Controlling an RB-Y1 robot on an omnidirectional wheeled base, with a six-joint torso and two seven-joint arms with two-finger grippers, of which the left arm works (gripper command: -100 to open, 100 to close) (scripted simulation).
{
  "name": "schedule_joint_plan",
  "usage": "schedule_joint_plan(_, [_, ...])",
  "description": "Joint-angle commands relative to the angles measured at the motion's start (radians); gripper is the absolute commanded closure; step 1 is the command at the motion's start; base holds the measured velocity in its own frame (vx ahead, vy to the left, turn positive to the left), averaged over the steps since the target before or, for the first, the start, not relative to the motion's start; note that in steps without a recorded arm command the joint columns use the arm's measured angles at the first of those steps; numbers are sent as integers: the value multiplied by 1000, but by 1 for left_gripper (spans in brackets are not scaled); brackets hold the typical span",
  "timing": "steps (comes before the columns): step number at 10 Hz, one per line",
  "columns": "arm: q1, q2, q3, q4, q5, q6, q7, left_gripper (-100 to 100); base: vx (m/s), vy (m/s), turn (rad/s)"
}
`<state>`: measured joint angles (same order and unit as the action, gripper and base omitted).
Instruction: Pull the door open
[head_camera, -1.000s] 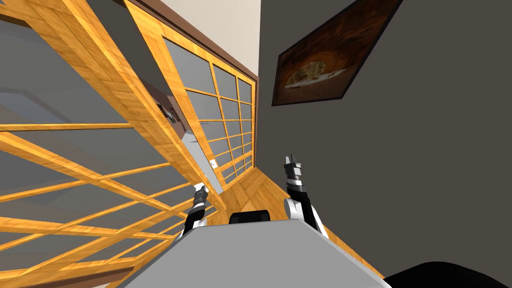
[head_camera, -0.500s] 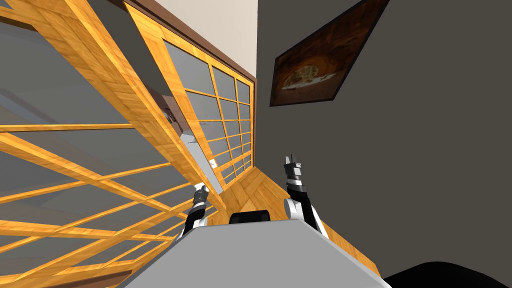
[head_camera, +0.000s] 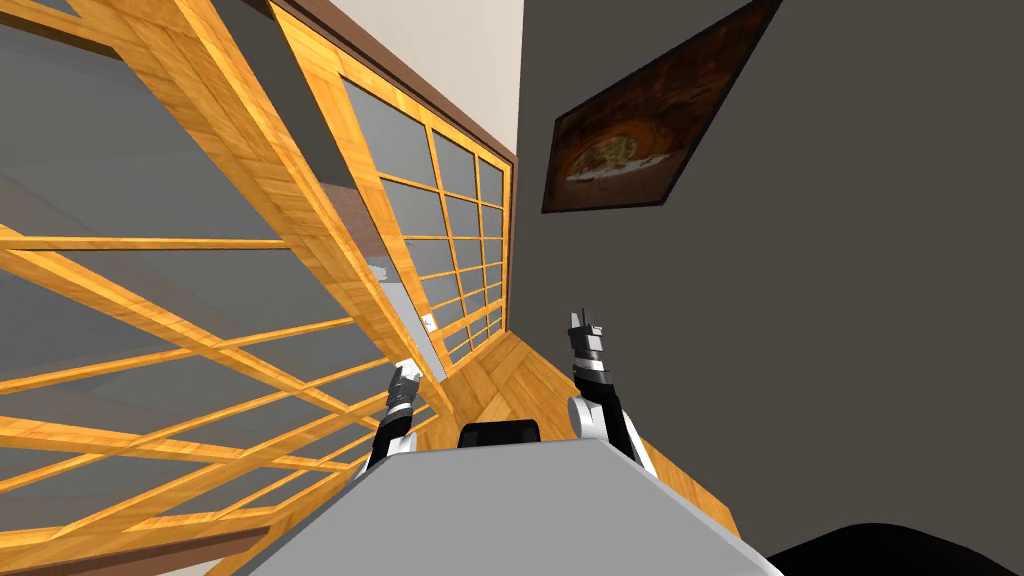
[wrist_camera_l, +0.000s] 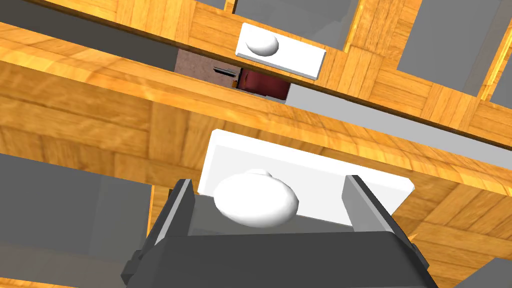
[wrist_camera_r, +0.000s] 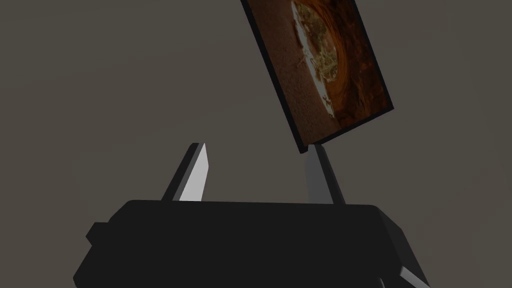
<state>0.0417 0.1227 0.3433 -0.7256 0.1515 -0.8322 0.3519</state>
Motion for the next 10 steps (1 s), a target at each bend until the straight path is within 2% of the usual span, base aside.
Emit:
schedule_joint_plan(1, [-7,0,-7,6,21,-4,50,-100,-111,29,-26])
schedule_joint_plan(3, [-14,-3,-18,8,48,-5,107,-100,-93,18,-55])
schedule_joint_plan(4, [-14,-3,-18,8,48,-5,120,-100,-58,2,-19])
schedule_joint_plan(6, [-23,-7,-32,10,79,-7,183,-100,-57,2,-43])
schedule_joint_plan(7, [-23,-7,-32,10,79,-7,198,-100,-49,11,-22])
schedule_joint_plan(9, [-32,-11,-46,13,112,-8,261,-100,-57,15,-49])
schedule_joint_plan(10, [-32,-11,-46,13,112,-8,279,-100,-60,16,-25])
